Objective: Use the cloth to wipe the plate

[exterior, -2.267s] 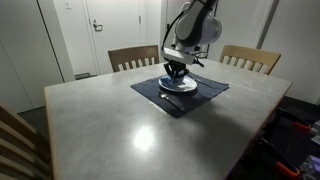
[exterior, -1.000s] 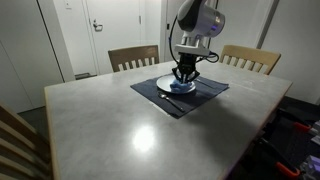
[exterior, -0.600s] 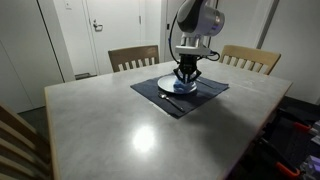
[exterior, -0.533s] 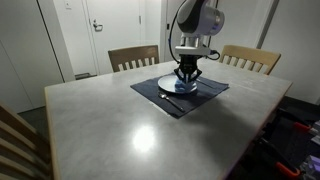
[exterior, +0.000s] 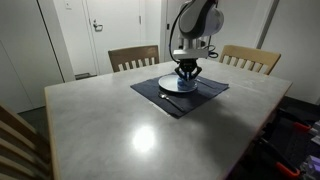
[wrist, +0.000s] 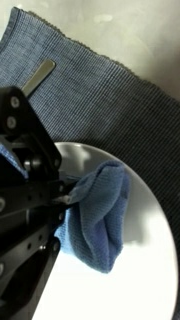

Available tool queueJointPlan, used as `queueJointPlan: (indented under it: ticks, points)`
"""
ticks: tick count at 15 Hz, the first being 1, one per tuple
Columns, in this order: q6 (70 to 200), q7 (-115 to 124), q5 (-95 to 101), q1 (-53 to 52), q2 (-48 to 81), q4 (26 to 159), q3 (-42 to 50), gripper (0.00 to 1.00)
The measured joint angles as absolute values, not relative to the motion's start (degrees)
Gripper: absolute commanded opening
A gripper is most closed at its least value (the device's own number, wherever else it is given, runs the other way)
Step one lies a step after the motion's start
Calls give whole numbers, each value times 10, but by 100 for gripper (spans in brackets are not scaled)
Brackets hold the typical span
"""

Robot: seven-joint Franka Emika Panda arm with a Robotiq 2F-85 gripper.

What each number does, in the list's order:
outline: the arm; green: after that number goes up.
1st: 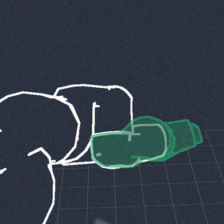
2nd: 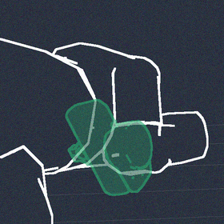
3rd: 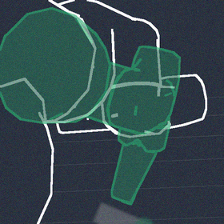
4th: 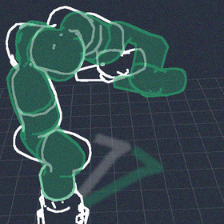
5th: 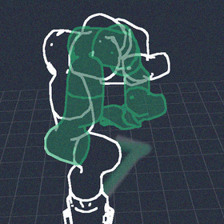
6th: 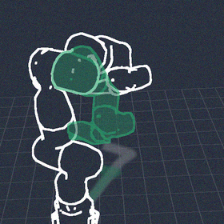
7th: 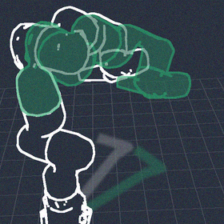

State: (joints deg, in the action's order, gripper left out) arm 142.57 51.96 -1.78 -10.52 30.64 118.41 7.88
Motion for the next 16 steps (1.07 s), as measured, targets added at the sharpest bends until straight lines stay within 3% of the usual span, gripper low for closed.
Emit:
queueJointPlan:
  ticks: [9, 16]
  points:
    - [1474, 669, 44, -141, 313, 1189, 106, 2]
    - [1502, 639, -9, -108, 313, 1188, 63, 2]
